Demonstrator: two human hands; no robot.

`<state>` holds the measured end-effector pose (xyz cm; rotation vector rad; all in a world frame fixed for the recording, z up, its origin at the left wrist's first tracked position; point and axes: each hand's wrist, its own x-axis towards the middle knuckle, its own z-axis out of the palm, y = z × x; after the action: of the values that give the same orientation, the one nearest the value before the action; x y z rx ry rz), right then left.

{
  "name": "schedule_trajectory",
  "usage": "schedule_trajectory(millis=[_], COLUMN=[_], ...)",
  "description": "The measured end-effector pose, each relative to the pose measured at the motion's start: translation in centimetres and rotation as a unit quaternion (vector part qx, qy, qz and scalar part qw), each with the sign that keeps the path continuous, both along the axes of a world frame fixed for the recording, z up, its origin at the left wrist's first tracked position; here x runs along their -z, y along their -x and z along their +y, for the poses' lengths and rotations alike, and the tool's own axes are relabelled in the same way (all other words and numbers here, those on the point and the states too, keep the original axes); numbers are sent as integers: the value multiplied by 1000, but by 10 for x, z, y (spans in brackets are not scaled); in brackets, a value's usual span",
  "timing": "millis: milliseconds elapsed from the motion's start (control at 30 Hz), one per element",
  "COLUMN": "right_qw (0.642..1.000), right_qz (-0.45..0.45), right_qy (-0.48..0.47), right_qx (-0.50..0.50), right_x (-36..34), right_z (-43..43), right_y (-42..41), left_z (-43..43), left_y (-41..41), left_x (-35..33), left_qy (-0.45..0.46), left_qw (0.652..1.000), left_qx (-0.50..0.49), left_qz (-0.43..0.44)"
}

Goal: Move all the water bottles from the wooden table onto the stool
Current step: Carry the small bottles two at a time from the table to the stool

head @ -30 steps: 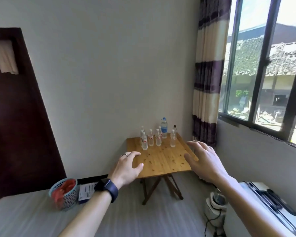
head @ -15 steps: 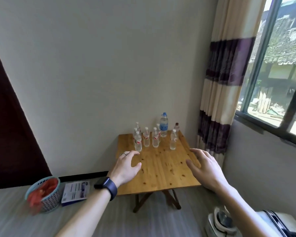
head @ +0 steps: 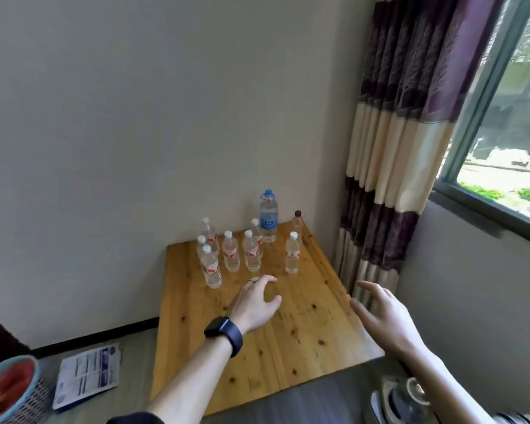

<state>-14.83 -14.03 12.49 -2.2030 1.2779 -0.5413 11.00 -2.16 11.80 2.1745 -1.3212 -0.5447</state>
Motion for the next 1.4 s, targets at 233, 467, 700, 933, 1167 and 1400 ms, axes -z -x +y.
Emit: schedule_trajectory(millis=[233, 467, 700, 933, 1167, 1400], right_qw=[997, 984, 966, 973, 975, 969], right_qz=[20, 80, 171, 133, 87, 131], right_qy=[-70, -143, -140, -81, -71, -70], right_qx=[-24, -67, -132, -169, -190, -195], right_x=[62, 131, 192, 230, 257, 246], right_z=[-122, -287, -430, -511, -524, -441], right_y=[-74, -186, -296, -391, -399, -325], left_z=[-116, -258, -365, -423, -424, -362], left_y=[-52, -103, -130, -154, -169, -157], left_x=[51, 103, 147, 181, 199, 196], left_qy=[-40, -56, -123, -144, -134, -134], left_qw=[999, 986, 971, 985, 990, 991], left_qx=[-15, -111, -164, -94, -32, -13], left_qz=[29, 112, 122, 33, -26, -7])
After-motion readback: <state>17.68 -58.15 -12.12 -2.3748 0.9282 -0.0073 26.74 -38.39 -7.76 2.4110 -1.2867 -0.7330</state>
